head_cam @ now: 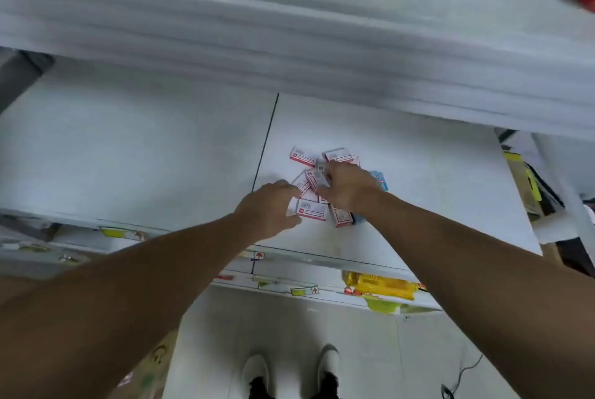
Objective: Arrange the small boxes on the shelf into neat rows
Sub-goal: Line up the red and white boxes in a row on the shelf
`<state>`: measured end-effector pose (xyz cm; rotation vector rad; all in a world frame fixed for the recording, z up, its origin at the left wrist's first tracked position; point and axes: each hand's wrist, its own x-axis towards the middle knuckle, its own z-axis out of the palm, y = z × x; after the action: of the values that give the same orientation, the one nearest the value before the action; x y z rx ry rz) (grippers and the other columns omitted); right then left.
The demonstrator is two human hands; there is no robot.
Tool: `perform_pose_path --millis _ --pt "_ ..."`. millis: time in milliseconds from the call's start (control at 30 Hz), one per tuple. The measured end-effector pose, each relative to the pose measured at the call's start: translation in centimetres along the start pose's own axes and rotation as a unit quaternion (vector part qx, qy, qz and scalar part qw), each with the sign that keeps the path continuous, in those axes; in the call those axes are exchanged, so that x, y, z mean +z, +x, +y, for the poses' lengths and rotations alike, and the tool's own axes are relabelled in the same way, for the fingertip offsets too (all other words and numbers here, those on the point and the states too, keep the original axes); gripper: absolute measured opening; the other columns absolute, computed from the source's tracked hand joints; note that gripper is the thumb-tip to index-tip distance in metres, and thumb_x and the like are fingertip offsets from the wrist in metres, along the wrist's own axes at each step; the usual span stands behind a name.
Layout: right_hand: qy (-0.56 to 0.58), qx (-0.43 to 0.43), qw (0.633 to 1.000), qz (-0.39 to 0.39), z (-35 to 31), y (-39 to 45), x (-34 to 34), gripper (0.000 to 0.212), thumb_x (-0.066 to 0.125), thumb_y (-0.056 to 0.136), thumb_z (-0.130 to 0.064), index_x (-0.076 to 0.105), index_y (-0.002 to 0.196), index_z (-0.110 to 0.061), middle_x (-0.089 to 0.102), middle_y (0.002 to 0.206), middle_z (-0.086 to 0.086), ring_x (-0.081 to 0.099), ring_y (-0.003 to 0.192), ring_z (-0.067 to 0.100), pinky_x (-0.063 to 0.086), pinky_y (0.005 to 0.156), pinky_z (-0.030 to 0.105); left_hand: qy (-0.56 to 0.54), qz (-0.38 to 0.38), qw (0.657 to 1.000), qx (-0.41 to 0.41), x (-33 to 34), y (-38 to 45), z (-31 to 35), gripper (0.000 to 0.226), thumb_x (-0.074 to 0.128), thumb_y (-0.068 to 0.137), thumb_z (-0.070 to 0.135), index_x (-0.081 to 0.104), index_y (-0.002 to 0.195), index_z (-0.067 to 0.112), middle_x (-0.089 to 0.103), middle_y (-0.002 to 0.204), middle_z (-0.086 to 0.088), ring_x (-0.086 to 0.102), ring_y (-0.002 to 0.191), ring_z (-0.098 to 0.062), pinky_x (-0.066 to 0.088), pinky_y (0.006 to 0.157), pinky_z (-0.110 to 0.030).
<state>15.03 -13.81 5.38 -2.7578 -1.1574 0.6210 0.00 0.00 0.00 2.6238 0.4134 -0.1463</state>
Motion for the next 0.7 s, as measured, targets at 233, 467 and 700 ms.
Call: perform_pose_path --millis 233,467,700 --pt "-0.007 0.008 0.999 0.037 -0.7 3.1 2.6 0.049 0.061 0.097 -0.053 0.057 0.131 -0.017 0.068 0.114 0.009 0.065 0.107 0.029 0.054 0.087 0.039 0.003 0.019 1.000 0.001 2.8 1.4 -0.1 0.066 0.076 0.092 0.051 0.054 0.149 0.026 0.054 0.147 0.005 0.056 0.125 -0.017 0.056 0.095 -0.037" --pt "-0.044 0.018 0.998 0.040 -0.8 4.7 3.6 0.033 0.071 0.092 -0.030 0.061 0.119 -0.014 0.067 0.110 0.012 0.065 0.108 0.033 0.048 0.077 0.036 0.096 0.048 0.994 0.025 4.1 2.5 0.2 0.057 0.073 0.093 0.052 0.061 0.142 0.025 0.047 0.139 0.001 0.043 0.123 -0.021 0.055 0.091 -0.038" --pt "-0.019 0.027 0.998 0.055 -0.2 3.4 2.4 0.029 0.067 0.089 -0.025 0.064 0.117 -0.021 0.069 0.107 0.007 0.065 0.100 0.029 0.050 0.075 0.035 0.095 0.040 0.995 0.010 2.9 1.4 -0.6 0.050 0.065 0.099 0.052 0.062 0.139 0.023 0.061 0.132 -0.001 0.053 0.116 -0.021 0.055 0.093 -0.039"
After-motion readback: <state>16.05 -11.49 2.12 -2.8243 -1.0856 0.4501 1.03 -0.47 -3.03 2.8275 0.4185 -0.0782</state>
